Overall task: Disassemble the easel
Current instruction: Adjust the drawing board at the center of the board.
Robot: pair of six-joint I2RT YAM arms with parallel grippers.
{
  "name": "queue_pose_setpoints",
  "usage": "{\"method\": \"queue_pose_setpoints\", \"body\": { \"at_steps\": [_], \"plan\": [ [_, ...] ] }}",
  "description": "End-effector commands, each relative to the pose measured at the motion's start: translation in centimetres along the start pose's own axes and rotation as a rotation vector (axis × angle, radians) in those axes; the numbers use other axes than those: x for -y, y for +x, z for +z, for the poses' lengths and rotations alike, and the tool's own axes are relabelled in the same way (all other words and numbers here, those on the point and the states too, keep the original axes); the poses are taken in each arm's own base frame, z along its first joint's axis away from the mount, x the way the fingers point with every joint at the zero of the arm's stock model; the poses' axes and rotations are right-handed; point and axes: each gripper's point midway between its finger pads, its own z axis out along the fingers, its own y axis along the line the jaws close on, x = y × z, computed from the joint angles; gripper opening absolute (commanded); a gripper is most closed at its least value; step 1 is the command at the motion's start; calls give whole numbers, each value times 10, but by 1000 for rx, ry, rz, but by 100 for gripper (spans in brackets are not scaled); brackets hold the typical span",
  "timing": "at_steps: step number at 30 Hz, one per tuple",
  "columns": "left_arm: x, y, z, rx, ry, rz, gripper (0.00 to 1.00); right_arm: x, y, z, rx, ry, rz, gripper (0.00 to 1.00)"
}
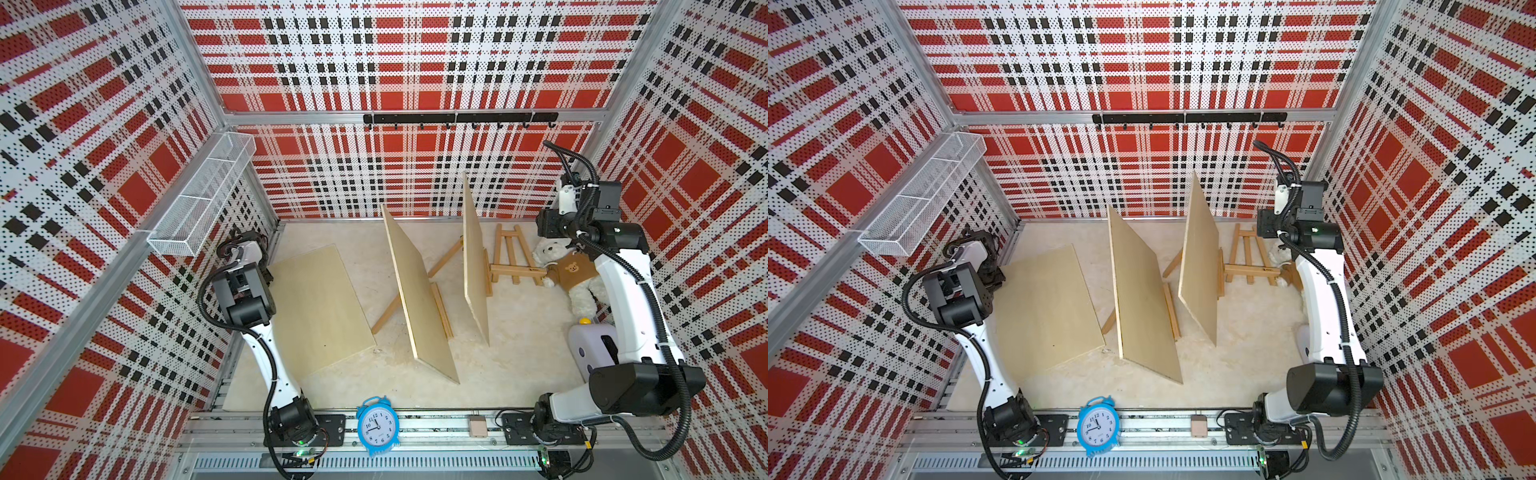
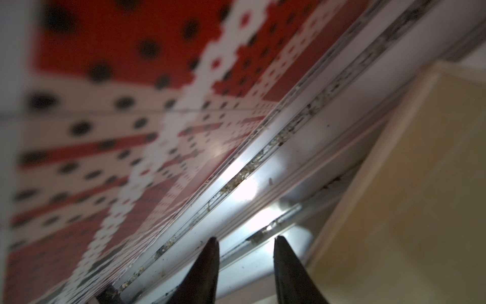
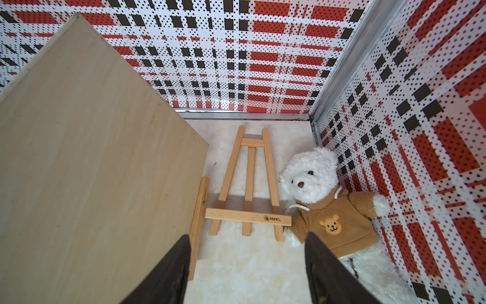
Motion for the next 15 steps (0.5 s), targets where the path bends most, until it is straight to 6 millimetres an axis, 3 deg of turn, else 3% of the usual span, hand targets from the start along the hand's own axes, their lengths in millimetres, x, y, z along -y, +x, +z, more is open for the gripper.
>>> {"method": "queue_pose_setpoints", "body": {
  "at_steps": [1,15],
  "plan": [
    [37,-5,-4,15,71,29,39,3,-8,-14,45,20,-19,70],
    [97,-31,-22,76,152,89,43,8,-1,-21,28,57,-31,71]
  ]
}}
